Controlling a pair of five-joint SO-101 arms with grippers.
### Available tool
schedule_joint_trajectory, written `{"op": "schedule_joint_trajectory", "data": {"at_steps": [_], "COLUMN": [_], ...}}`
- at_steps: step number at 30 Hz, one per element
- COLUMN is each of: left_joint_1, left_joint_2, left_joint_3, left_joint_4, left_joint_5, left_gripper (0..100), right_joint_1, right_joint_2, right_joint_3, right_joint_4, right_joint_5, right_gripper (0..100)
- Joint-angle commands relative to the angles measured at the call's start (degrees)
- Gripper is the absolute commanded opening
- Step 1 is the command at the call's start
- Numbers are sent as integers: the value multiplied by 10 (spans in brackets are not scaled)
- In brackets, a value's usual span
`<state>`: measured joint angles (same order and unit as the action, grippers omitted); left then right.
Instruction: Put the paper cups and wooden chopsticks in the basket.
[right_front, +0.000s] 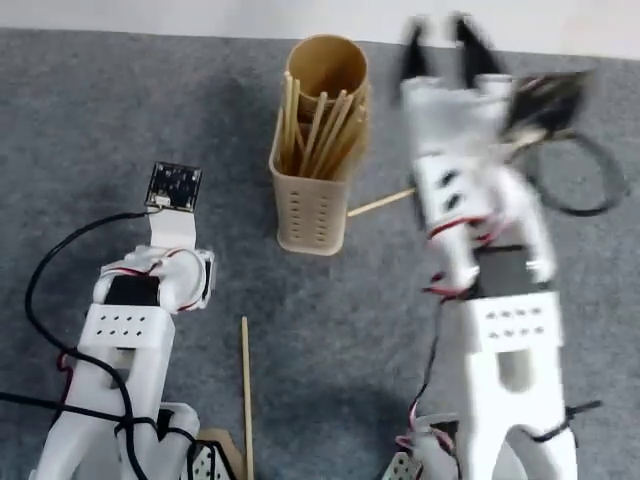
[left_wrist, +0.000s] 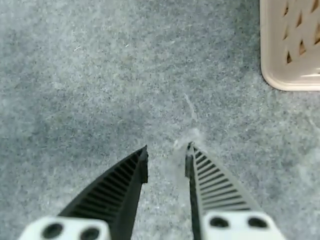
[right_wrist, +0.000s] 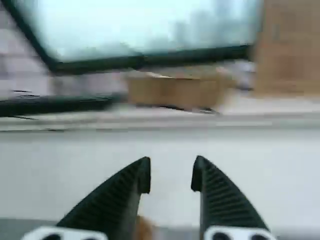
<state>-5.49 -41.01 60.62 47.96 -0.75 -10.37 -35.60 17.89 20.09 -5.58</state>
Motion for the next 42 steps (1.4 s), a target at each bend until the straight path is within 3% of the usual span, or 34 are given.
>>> {"op": "schedule_joint_trajectory", "data": {"at_steps": [1, 6, 15, 21, 24, 33, 39, 42], "left_joint_1": [0, 0, 0, 0, 0, 0, 0, 0], "left_joint_2": [-12, -12, -12, -13, -15, -15, -16, -16], "left_joint_3": [-1, -1, -1, -1, -1, -1, -1, -1], "left_joint_4": [-10, -10, -10, -10, -8, -7, -7, -7], "left_joint_5": [6, 6, 6, 6, 5, 5, 5, 5], "left_gripper": [141, 141, 141, 141, 141, 141, 141, 141], "right_joint_1": [106, 145, 67, 46, 49, 51, 53, 57], "right_joint_2": [72, 242, 467, 553, 609, 765, 833, 857], "right_joint_3": [-86, -96, -137, -214, -250, -400, -490, -537], "right_joint_4": [193, 265, 249, 248, 248, 252, 341, 371], "right_joint_5": [-81, -184, -396, -444, -444, -443, -438, -414], "right_gripper": [137, 137, 153, 399, 454, 419, 180, 138]}}
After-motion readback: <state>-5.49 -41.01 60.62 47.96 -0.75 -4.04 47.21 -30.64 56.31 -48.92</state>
